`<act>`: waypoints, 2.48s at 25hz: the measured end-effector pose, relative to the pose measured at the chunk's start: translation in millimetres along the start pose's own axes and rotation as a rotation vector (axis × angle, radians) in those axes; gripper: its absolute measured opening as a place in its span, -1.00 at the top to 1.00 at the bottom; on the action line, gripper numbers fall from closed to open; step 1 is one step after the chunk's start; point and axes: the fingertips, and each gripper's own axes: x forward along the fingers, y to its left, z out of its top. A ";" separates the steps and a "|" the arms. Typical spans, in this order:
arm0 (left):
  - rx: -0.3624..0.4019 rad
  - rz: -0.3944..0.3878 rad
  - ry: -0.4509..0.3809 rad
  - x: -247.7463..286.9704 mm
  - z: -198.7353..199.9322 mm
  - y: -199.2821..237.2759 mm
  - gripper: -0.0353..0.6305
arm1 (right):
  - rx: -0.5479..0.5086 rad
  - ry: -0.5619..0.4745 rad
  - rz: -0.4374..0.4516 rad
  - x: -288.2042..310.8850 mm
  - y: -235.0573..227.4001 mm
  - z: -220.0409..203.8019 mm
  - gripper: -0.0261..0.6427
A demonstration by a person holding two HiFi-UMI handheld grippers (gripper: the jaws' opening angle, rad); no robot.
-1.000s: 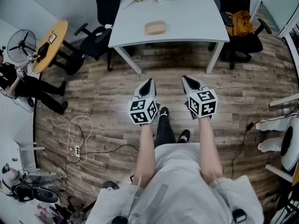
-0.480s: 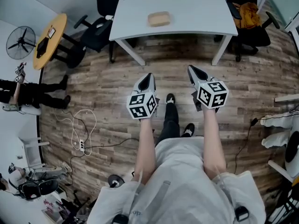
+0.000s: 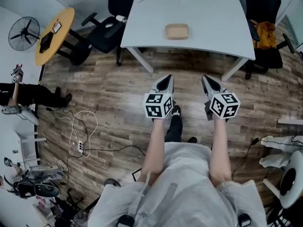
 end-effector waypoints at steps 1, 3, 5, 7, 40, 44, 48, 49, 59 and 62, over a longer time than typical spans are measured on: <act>0.002 -0.013 0.001 7.8 6.1 4.6 0.88 | -0.005 0.005 -0.002 10.0 -2.4 3.9 0.91; -0.018 -0.049 -0.005 21.5 20.7 14.0 0.88 | -0.015 0.012 -0.002 30.2 -4.6 12.9 0.91; -0.035 -0.064 -0.019 34.7 37.1 25.7 0.88 | -0.026 0.016 -0.001 49.9 -6.5 23.6 0.91; -0.034 -0.066 -0.023 47.9 49.8 37.6 0.88 | -0.026 0.010 -0.008 66.2 -10.1 33.4 0.91; -0.054 -0.155 -0.066 120.5 107.4 141.0 0.88 | -0.077 0.070 -0.199 161.2 -41.9 53.3 0.91; -0.073 -0.120 -0.068 126.9 108.0 155.5 0.88 | -0.084 0.090 -0.180 174.8 -43.2 50.8 0.91; -0.077 -0.089 -0.055 145.4 110.0 164.0 0.88 | -0.077 0.099 -0.154 195.3 -52.9 56.1 0.91; -0.074 -0.084 -0.051 151.3 111.8 165.2 0.88 | -0.075 0.096 -0.151 200.8 -56.1 59.3 0.91; -0.025 -0.023 0.017 224.1 118.8 183.1 0.88 | -0.054 0.135 -0.141 253.5 -98.9 74.9 0.91; -0.030 -0.001 0.037 248.9 119.0 187.9 0.88 | -0.042 0.140 -0.159 264.8 -119.8 84.0 0.91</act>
